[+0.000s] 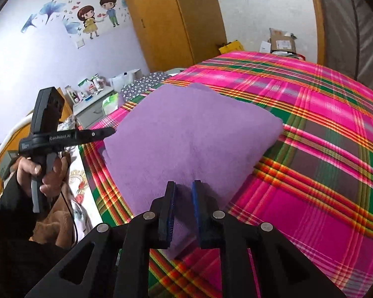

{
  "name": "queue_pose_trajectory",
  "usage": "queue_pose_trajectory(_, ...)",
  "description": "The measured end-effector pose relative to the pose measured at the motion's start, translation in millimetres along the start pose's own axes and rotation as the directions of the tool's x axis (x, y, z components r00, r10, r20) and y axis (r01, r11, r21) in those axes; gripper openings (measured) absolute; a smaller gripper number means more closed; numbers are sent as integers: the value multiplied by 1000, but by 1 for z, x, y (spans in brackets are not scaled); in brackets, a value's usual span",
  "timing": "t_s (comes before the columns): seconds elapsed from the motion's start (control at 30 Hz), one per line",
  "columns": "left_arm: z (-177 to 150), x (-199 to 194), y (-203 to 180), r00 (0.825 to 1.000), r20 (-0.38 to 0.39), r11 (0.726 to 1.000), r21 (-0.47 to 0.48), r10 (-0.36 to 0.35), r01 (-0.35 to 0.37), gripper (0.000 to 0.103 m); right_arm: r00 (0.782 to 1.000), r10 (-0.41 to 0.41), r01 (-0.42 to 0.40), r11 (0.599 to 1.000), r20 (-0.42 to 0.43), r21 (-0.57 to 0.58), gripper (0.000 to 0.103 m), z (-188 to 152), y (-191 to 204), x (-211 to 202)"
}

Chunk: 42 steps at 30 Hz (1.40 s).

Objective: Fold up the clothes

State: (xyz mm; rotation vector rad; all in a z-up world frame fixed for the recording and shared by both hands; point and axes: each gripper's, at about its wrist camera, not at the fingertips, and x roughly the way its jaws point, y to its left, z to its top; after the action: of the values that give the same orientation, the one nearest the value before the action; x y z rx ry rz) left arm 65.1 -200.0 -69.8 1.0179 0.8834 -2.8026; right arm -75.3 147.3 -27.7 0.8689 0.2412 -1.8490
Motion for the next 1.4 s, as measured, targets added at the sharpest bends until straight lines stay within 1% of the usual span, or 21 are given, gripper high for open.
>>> queue_pose_trajectory(0.1,0,-3,-1,1000,2,1000,5,1,-1,12,1000,-5,5,1000,15,-10,15,-2,4,-10)
queue_pose_trajectory(0.13,0,-3,-1,1000,1,1000,6,1,-1,12,1000,-8,9,1000,18,-19,19,-3,6,-13)
queue_pose_trajectory(0.17,0,-3,-1,1000,0,1000,7,2,-2,12,1000,-15,16,999,24,-29,26,-5,8,-17)
queue_pose_trajectory(0.23,-2,-1,-1,1000,-6,1000,11,5,-5,12,999,-22,23,999,38,-43,29,-8,13,-23)
queue_pose_trajectory(0.43,-3,1,-3,1000,-10,1000,28,15,-15,13,999,-7,10,997,38,-75,30,-16,20,-28)
queue_pose_trajectory(0.63,-4,1,-4,1000,-10,999,33,24,-23,13,999,-34,32,978,-6,-206,30,-24,42,-19)
queue_pose_trajectory(0.7,-4,1,-5,1000,-11,999,35,27,-26,13,998,-60,55,969,-15,-242,30,-28,46,-14)
queue_pose_trajectory(0.73,-4,1,-6,1000,-11,999,36,28,-28,13,997,-80,73,966,-17,-248,29,-29,45,-12)
queue_pose_trajectory(0.8,-4,1,-7,999,-11,999,39,31,-31,13,993,-112,104,965,-21,-242,14,-30,41,-8)
queue_pose_trajectory(0.83,-5,0,-8,999,-13,999,43,32,-31,13,993,-118,110,967,-19,-230,8,-30,37,-8)
queue_pose_trajectory(0.87,-5,0,-8,999,-15,998,47,33,-32,13,993,-118,111,970,-17,-217,6,-30,33,-9)
queue_pose_trajectory(1.0,-7,0,-7,1000,-15,998,49,27,-27,13,993,-116,106,970,-32,-217,5,-34,30,-11)
queue_pose_trajectory(1.13,-3,-11,-10,1000,13,998,57,28,-29,12,996,-74,64,979,-46,-193,9,-32,29,-17)
queue_pose_trajectory(1.2,-1,-18,-12,999,30,998,63,29,-31,12,1000,-15,14,987,-9,-158,9,-27,26,-29)
queue_pose_trajectory(1.23,0,-21,-13,999,38,997,65,30,-32,12,1000,5,-3,990,13,-140,12,-25,25,-35)
queue_pose_trajectory(1.3,3,-25,-18,998,55,997,77,20,-24,12,996,12,-4,996,85,-94,18,-15,20,-43)
queue_pose_trajectory(1.33,4,-25,-21,998,59,996,84,13,-18,12,993,8,1,997,114,-76,23,-11,18,-44)
queue_pose_trajectory(1.4,4,-17,-25,999,40,996,93,9,-13,12,989,-1,10,998,147,-55,24,-4,17,-39)
